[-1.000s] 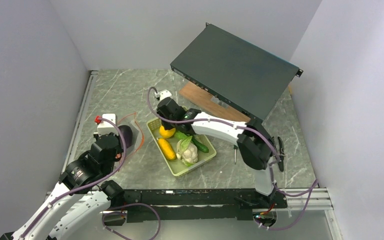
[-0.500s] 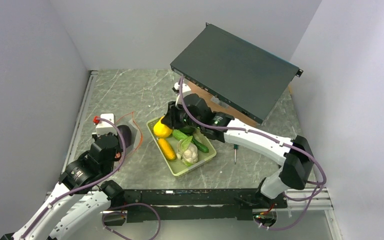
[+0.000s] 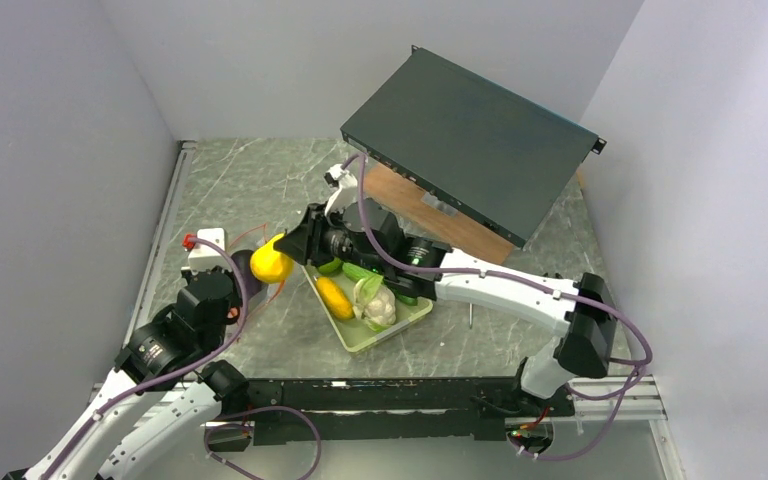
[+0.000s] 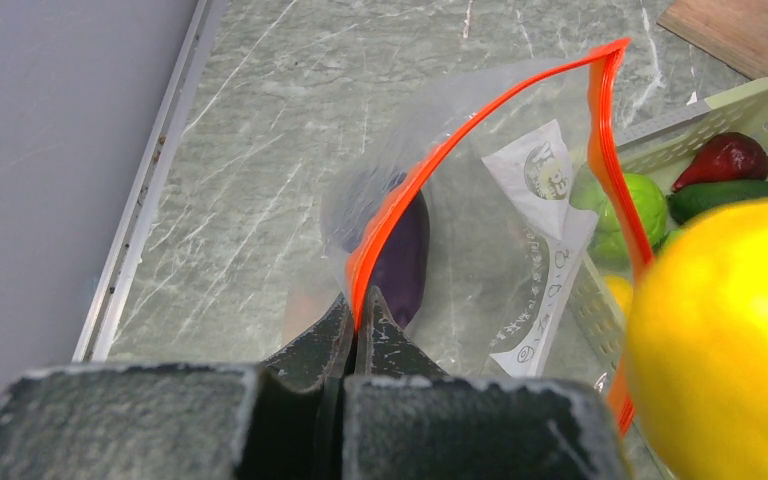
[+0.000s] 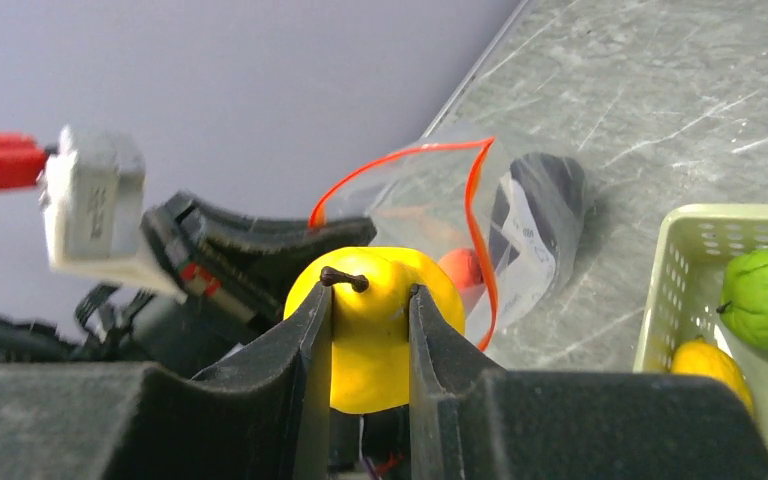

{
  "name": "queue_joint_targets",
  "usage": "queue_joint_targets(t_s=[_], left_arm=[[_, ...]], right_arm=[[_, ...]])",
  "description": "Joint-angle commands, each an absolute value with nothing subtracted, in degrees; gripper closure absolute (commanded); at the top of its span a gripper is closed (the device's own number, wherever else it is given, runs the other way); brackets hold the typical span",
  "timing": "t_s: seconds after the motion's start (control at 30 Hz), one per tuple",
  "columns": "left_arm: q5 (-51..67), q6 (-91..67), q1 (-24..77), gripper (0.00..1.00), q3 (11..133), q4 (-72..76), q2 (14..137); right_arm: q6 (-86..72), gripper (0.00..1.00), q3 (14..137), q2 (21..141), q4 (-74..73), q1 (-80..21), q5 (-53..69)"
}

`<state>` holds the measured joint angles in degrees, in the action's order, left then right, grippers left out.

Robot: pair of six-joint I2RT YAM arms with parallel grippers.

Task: Place the food in the zip-top bag and seal the zipper
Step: Place the fake fruit in the zipper food storage bag.

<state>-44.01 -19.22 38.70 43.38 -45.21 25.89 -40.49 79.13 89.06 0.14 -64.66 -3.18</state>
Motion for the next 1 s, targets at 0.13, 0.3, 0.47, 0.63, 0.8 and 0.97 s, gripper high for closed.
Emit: queue_joint_targets(t_s=[0.13,0.3,0.47,0.63,0.8,0.97], left_arm=[[-44.5,-19.9,38.5,1.0,43.8,-43.4,24.8],[-44.1,-19.6,38.4,1.0,43.6,-43.1,24.3],[-44.1,-19.7,38.4,1.0,43.7,-43.2,24.4],[-44.1,-19.8,38.4,1.0,43.7,-43.2,24.1],[-44.2,-20.0,38.4,1.0,43.6,-43.3,23.7],[-44.4,-20.1,38.4,1.0,43.7,-43.4,23.9]], right_arm=[[-47.3,1.0,85.7,97.4,2.4,-65.4,-12.1],[-45.9,1.0,88.3,101.1,1.5,-66.1,-13.3],[-43.4,1.0,88.5,103.3,2.1,-68.4,-14.5],[-42.4,1.0,90.3,105.6,1.7,-70.3,-13.8],[-41.5,0.99,92.0,107.8,1.2,-71.7,-13.9],[-41.5,0.95,92.4,109.2,0.9,-72.4,-13.5]])
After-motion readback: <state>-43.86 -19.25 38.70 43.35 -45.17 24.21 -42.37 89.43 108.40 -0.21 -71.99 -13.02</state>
